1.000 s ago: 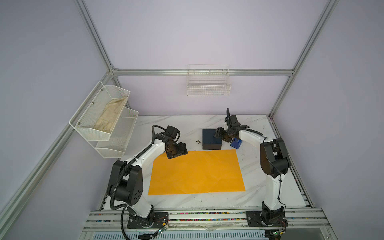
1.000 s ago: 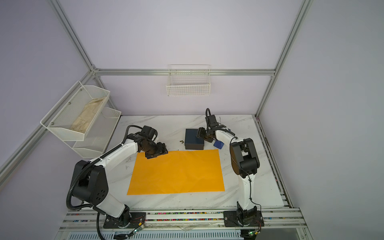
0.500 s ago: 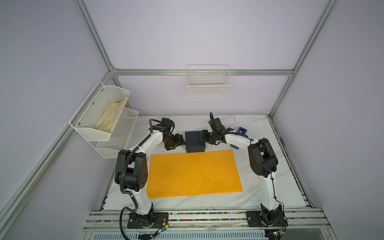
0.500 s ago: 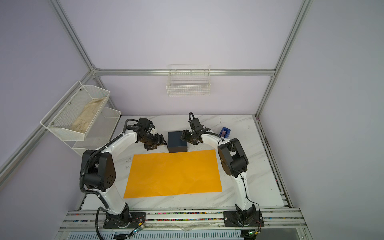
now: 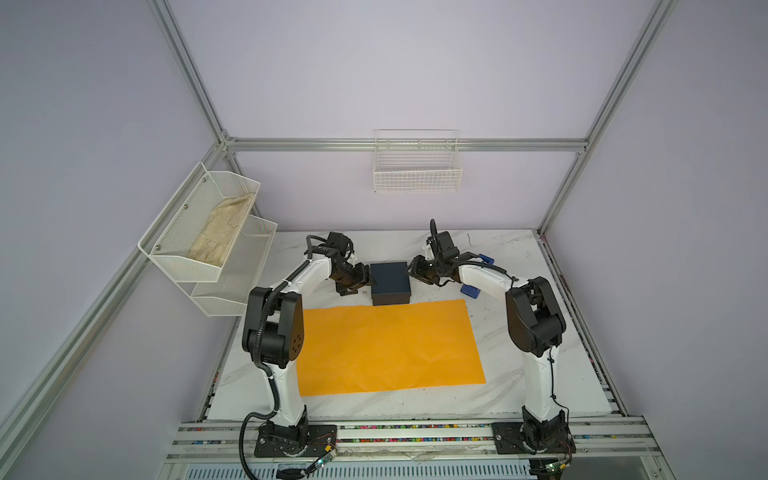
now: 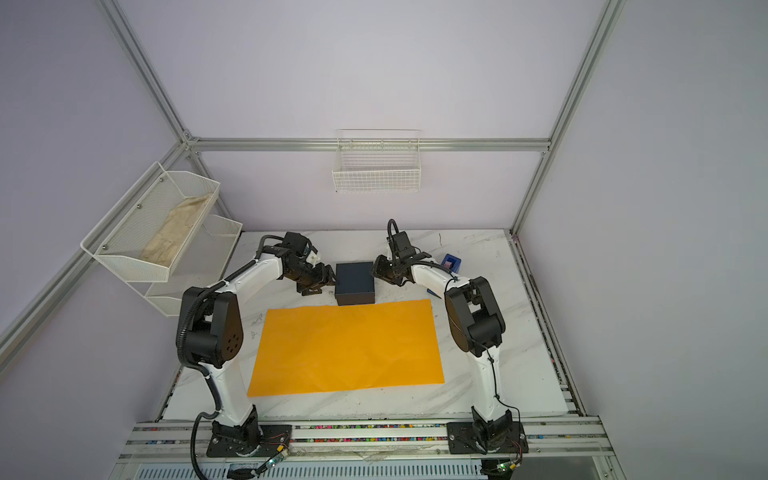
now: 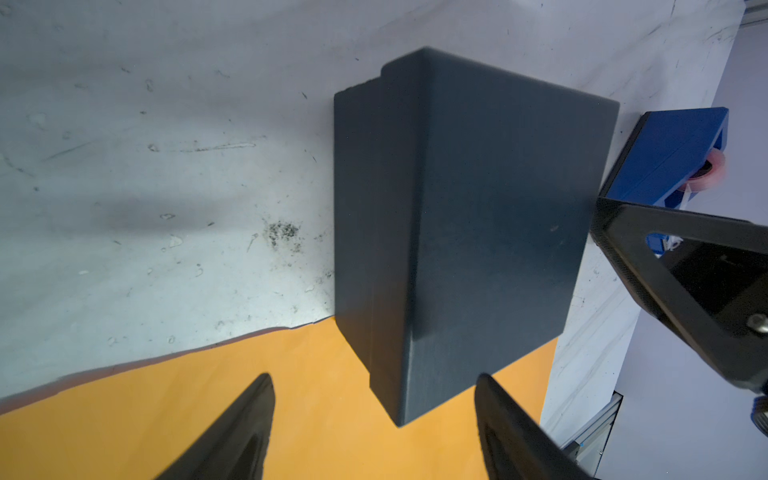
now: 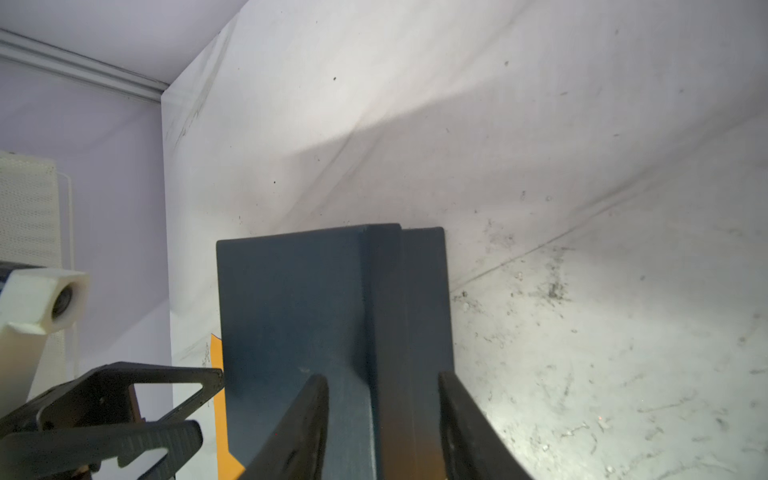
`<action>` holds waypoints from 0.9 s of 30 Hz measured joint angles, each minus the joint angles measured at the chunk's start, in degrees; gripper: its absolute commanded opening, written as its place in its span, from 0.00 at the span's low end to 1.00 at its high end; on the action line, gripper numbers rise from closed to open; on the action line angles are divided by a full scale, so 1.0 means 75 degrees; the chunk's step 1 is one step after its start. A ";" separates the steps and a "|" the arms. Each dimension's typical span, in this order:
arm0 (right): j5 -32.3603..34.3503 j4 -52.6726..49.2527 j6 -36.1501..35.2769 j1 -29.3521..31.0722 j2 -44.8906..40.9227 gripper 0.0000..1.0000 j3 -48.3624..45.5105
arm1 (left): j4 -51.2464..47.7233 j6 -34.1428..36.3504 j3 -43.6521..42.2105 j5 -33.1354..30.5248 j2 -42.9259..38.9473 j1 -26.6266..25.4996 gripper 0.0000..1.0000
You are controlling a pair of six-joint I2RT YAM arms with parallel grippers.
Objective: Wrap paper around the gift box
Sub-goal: 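Move the left gripper to the box while the right gripper holds it, then grip the navy box with both grippers from opposite sides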
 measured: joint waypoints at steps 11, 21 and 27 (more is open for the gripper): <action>0.0242 0.0000 -0.0117 0.0006 0.0015 0.21 -0.0073 | 0.0370 -0.0061 -0.0003 0.0455 0.0256 0.0096 0.81; 0.0251 0.0198 -0.0149 -0.0152 -0.0134 0.19 -0.0356 | 0.1046 -0.0178 -0.0003 0.1061 0.0277 0.0096 0.95; 0.0318 0.0198 -0.0210 -0.0283 -0.0169 0.19 -0.0469 | 0.1501 -0.0309 -0.0009 0.1425 0.0431 0.0096 0.97</action>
